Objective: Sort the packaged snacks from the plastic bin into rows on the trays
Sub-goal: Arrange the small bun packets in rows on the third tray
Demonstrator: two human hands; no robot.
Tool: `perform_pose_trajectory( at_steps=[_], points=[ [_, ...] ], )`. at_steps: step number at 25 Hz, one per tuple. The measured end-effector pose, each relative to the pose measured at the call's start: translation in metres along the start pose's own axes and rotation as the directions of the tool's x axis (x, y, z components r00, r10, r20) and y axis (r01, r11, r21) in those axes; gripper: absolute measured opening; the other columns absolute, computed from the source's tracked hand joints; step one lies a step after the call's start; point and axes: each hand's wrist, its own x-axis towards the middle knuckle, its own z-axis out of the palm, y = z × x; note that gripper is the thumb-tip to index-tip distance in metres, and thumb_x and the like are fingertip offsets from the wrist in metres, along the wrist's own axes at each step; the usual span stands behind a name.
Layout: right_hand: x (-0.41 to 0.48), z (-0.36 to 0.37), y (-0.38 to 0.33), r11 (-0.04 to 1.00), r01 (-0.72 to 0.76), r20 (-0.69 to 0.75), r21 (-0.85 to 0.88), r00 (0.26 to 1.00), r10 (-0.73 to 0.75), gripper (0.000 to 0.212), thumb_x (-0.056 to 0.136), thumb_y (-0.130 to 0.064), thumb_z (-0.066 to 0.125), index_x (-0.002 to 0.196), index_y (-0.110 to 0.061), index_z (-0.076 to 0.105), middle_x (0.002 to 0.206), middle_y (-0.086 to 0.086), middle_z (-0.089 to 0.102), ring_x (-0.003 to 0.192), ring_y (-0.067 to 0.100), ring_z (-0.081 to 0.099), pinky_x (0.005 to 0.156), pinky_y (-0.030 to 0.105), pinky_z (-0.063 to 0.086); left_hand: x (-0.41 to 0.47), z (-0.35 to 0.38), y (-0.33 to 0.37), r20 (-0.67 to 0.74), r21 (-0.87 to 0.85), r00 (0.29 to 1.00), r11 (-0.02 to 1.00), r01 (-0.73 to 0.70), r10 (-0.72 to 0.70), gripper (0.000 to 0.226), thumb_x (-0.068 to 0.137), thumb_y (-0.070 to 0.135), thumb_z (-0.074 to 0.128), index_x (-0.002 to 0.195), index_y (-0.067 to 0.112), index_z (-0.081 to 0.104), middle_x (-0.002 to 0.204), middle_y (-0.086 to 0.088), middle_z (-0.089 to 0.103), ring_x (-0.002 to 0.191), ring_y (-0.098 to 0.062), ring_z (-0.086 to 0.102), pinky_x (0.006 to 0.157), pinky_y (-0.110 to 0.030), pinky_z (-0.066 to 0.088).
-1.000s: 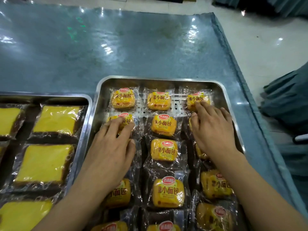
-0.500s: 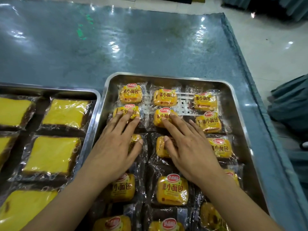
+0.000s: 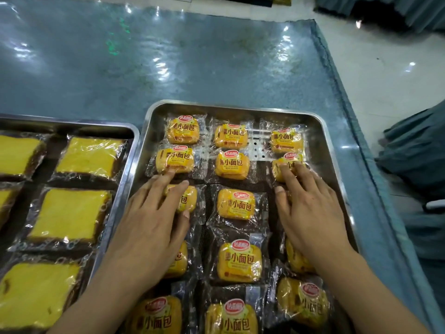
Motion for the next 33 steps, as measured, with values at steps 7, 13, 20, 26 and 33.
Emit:
perform_pose_trajectory(
  at_steps=[7,13,20,26,33],
  points=[
    [-0.038,-0.015,-0.033,0.973,0.205,0.005,0.107,0.978,-0.207,0.051,0.104,-0.046,0.029,0.152,-0.030,0.037,0.153,-0.001,0.043,0.138,0.020,0.042,0.116,0.045,0.033,-0.038,0.011,-0.002,0.023,0.117,1.000,0.993,0.011,-0.014,0.056,0.100,0.048,0.028,0.152,0.030,0.036,0.155,0.000,0.037,0.141,-0.024,0.031,0.112,-0.042,0.030],
    [-0.074,-0.001,-0.054,0.946,0.321,0.059,0.053,0.944,-0.324,0.056,0.104,-0.050,0.023,0.147,-0.026,0.048,0.145,-0.004,0.053,0.130,0.019,0.052,0.108,0.041,0.046,-0.043,0.015,-0.003,0.105,0.137,0.994,0.991,0.011,-0.026,0.068,0.095,0.063,0.010,0.158,0.040,0.003,0.167,0.005,0.003,0.152,-0.016,-0.005,0.116,-0.034,0.006],
    [-0.069,-0.004,-0.056,0.945,0.323,0.025,0.059,0.946,-0.324,0.055,0.104,-0.051,0.023,0.150,-0.027,0.043,0.153,-0.003,0.045,0.141,0.018,0.041,0.117,0.033,0.020,-0.034,0.013,-0.002,0.091,0.158,0.995,0.987,0.019,-0.033,0.072,0.092,0.068,0.004,0.157,0.041,-0.009,0.165,0.008,-0.017,0.150,-0.015,-0.024,0.118,-0.034,-0.009],
    [-0.073,-0.016,-0.005,0.998,0.024,-0.092,0.050,0.996,-0.020,0.055,0.101,-0.050,0.029,0.139,-0.021,0.055,0.142,0.008,0.055,0.131,0.032,0.046,0.114,0.053,0.036,-0.055,0.013,-0.002,0.044,0.110,0.999,0.994,-0.004,0.000,0.065,0.098,0.060,0.018,0.159,0.039,0.009,0.168,0.006,0.004,0.154,-0.018,-0.003,0.122,-0.043,0.010],
    [-0.073,-0.009,0.009,0.999,-0.023,0.027,0.029,0.999,0.023,0.059,0.104,-0.053,0.021,0.152,-0.026,0.041,0.153,0.006,0.044,0.135,0.035,0.046,0.118,0.054,0.030,-0.102,0.017,0.008,0.026,0.101,0.999,0.994,-0.042,0.040,0.058,0.099,0.049,0.031,0.153,0.029,0.035,0.163,0.001,0.027,0.148,-0.028,0.027,0.114,-0.048,0.030]
  ],
)
